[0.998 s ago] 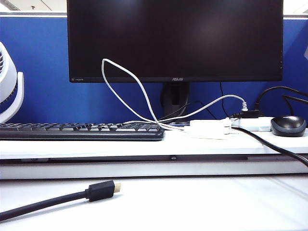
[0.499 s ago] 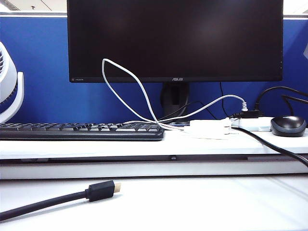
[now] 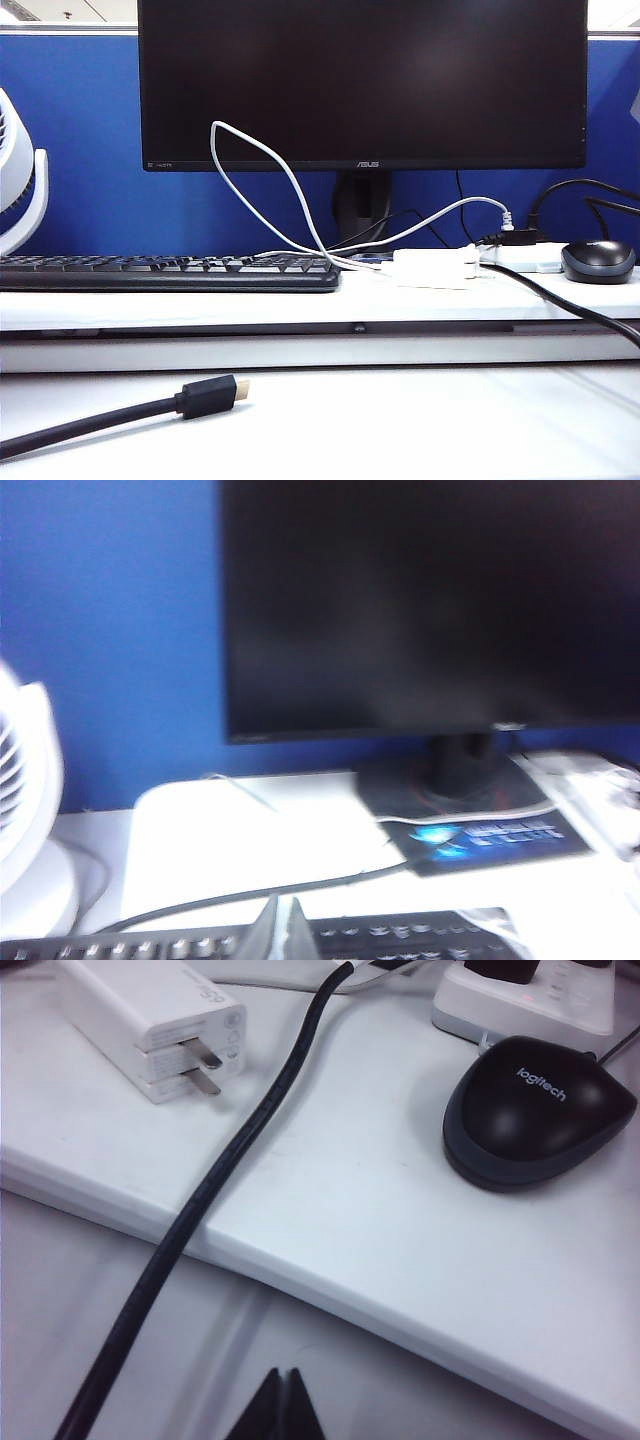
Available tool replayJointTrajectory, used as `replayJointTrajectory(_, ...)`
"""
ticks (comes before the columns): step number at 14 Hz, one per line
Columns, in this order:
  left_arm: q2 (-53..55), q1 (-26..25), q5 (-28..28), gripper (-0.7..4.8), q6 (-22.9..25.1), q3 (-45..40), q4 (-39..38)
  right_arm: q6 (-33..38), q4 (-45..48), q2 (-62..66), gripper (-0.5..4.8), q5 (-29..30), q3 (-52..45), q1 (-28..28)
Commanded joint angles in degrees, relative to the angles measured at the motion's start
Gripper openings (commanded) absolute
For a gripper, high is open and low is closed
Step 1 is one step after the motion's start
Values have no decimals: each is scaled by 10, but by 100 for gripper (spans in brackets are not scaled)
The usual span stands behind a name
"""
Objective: Pick up the Type-C charging cable and the charging base, insert one end of the Type-C charger into the corresponding slot on the base, and finally place the plugged-in charger back on the table.
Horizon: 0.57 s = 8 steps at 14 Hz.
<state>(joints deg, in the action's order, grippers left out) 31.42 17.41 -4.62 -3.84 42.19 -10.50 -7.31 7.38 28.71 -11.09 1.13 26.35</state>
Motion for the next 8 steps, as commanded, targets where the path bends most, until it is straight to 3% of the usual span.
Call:
replayJointTrajectory(1,-82,-1,-16,-5,4,-150,77,3,5,-1,-1,1,3,0)
replayJointTrajectory(3,-129,-8,-42,-5,4,-223,76,3,5,-1,-1,1,3,0)
replayJointTrajectory(8,-312,-155,-10,-5,0,-381,74,3,5,-1,-1,1,3,0)
